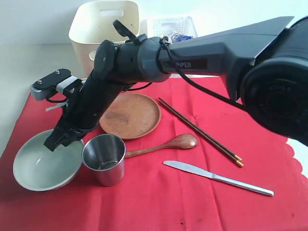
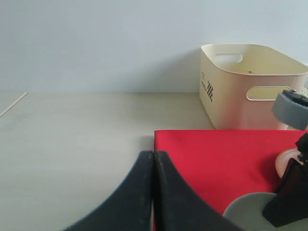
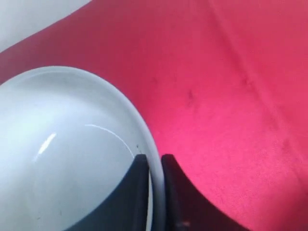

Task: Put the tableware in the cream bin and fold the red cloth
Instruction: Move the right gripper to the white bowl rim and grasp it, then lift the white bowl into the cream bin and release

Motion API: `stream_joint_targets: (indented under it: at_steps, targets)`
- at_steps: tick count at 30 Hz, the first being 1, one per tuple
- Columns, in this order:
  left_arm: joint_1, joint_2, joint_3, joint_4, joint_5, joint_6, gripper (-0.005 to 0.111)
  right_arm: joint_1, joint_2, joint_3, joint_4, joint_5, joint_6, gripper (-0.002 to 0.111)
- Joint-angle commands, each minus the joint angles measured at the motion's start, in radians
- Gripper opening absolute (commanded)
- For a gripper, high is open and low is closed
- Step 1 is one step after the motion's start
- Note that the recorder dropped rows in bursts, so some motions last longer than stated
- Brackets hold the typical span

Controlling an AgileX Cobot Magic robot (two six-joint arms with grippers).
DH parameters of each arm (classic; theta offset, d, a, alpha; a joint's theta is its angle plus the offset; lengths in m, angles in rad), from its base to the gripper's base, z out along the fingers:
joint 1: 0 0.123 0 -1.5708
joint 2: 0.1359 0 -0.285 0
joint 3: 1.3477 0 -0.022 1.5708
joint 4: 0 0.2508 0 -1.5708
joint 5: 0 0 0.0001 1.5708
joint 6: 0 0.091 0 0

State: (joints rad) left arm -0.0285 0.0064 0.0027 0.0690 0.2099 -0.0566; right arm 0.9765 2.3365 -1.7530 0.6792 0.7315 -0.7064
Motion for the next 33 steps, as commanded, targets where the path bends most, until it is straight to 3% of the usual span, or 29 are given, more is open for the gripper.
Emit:
stream_joint_targets:
  at_steps: [1, 6, 16, 28, 33]
  targets:
    - [-0.004, -0.006, -0.003, -0.002, -0.003, 0.001, 0.001, 0.0, -0.055, 0.002, -0.001, -0.012, -0.005, 0.0]
    - [-0.004, -0.006, -0.003, -0.002, -0.003, 0.001, 0.001, -0.002, -0.132, 0.002, -0.02, -0.021, -0.007, 0.0]
    - [-0.004, -0.006, -0.003, -0.002, -0.003, 0.001, 0.001, -0.108, -0.271, 0.002, -0.072, -0.275, 0.07, 0.0]
    - [-0.004, -0.006, -0.003, -0.002, -0.003, 0.001, 0.001, -0.214, -0.221, 0.0, -0.061, -0.732, 0.212, 0.0]
    - [-0.004, -0.006, -0.003, -0.002, -0.003, 0.001, 0.001, -0.225, -0.167, -0.029, -0.061, -0.789, 0.212, 0.0]
